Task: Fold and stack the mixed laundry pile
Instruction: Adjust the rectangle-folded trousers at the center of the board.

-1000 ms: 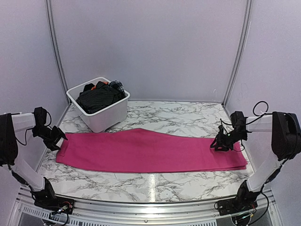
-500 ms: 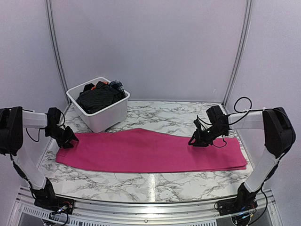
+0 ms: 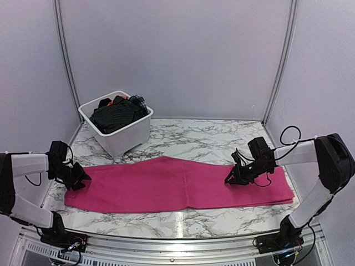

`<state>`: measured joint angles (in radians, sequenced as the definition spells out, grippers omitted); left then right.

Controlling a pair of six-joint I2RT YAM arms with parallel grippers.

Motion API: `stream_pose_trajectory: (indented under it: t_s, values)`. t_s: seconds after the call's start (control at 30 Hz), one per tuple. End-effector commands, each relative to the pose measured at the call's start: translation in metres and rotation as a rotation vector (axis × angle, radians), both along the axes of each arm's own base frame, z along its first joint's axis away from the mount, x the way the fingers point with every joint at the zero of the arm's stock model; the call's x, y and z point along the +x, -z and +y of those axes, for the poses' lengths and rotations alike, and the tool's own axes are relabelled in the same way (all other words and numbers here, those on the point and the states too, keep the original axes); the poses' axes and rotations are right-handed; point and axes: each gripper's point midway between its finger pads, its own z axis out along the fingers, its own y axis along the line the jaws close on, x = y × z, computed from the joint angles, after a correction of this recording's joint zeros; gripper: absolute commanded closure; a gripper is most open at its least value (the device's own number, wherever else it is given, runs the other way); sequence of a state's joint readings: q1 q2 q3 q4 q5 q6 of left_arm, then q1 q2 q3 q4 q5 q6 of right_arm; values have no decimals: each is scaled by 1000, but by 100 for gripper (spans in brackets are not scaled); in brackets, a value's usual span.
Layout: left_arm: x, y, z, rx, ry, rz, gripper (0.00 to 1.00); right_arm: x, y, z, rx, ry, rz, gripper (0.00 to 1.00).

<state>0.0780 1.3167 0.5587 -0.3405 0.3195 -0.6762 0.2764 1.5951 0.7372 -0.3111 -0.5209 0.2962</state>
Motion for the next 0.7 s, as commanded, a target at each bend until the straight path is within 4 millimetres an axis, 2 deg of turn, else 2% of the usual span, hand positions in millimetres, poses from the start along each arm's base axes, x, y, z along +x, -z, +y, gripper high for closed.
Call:
stream_pose_trajectory:
  t_s: [0.0,0.03,0.1,0.17,0.23,0.3,0.43,0.5,0.6,0.67]
  values:
    - [-56,4,-9,-28,2,174,48,-57,22,-20,-102,14,237,70]
    - [-44,-12,-4,-4,-9,124,44,-48,11,-18,-100,12,213,70]
    - [-23,-37,2,25,-32,44,37,-16,-21,-7,-52,6,89,69]
    - [-6,-53,11,56,-52,8,30,19,-58,7,8,-5,-43,66]
    - [4,-51,22,60,-78,35,26,48,-86,21,48,-30,-142,63]
    - [12,-47,31,49,-98,50,24,70,-105,37,84,-67,-203,59]
    - [30,-50,47,60,-102,18,21,104,-136,83,131,-159,-293,56]
    - [33,-48,53,63,-108,25,21,115,-142,111,152,-210,-313,56]
    - [30,-38,57,45,-117,56,21,124,-144,155,174,-286,-321,55]
    - [30,-34,60,48,-112,59,21,123,-136,186,178,-343,-312,55]
